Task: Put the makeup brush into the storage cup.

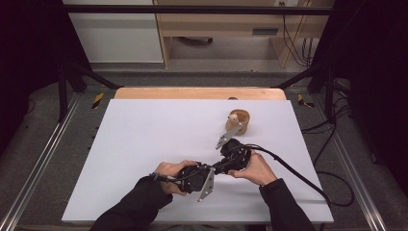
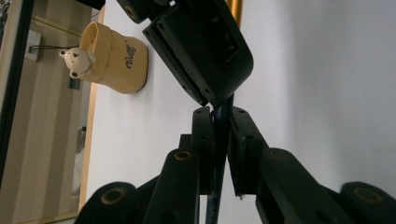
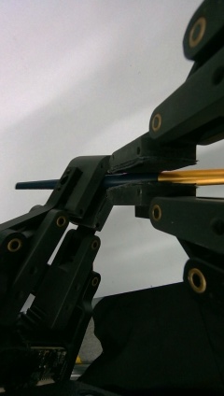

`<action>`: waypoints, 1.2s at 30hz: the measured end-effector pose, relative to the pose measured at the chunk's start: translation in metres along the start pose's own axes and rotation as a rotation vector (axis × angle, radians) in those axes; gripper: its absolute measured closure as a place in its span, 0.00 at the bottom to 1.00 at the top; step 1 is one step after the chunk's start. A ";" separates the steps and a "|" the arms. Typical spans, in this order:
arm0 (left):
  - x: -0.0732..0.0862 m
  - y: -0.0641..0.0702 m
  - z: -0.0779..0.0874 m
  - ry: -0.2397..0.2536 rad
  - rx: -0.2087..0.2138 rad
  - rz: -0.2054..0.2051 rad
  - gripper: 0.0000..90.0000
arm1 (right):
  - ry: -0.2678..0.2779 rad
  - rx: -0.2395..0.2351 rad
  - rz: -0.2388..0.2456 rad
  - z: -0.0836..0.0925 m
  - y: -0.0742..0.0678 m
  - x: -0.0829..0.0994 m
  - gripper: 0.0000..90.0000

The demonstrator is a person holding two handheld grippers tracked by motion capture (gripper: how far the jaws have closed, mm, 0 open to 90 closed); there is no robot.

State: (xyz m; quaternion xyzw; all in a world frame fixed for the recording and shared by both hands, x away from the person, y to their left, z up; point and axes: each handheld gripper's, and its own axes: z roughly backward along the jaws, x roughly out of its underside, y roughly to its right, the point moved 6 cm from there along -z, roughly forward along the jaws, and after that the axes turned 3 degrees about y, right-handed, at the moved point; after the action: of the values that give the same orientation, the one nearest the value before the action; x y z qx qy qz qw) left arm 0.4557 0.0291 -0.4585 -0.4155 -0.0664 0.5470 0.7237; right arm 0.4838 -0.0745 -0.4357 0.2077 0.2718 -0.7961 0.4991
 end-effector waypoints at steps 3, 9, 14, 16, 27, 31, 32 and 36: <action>0.000 0.001 0.000 0.001 0.006 -0.010 0.92 | -0.005 -0.008 -0.001 0.000 0.000 0.000 0.93; 0.000 0.001 0.000 0.006 0.010 -0.017 0.92 | 0.000 -0.008 -0.005 0.000 -0.001 0.000 0.92; 0.002 0.000 0.001 -0.008 0.014 -0.014 0.92 | 0.014 0.001 0.012 0.002 -0.001 0.000 0.92; 0.004 0.001 0.001 -0.016 0.014 -0.008 0.92 | 0.031 0.019 0.026 0.005 0.000 -0.001 0.89; 0.026 0.004 0.008 -0.033 0.014 0.102 0.92 | 0.231 0.160 0.007 0.044 0.014 -0.002 0.69; 0.035 0.004 0.010 -0.046 0.004 0.152 0.92 | 0.295 0.203 -0.010 0.054 0.019 0.001 0.61; 0.037 0.004 0.011 -0.045 0.005 0.171 0.92 | 0.315 0.219 -0.020 0.057 0.021 0.002 0.58; 0.043 0.004 0.014 -0.030 0.003 0.251 0.92 | 0.392 0.284 -0.029 0.064 0.026 0.007 0.45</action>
State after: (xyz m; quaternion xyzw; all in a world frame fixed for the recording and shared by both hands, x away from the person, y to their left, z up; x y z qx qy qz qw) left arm 0.4623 0.0731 -0.4678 -0.4112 -0.0239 0.6396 0.6490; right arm 0.5010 -0.1300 -0.3969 0.4225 0.2517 -0.7780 0.3909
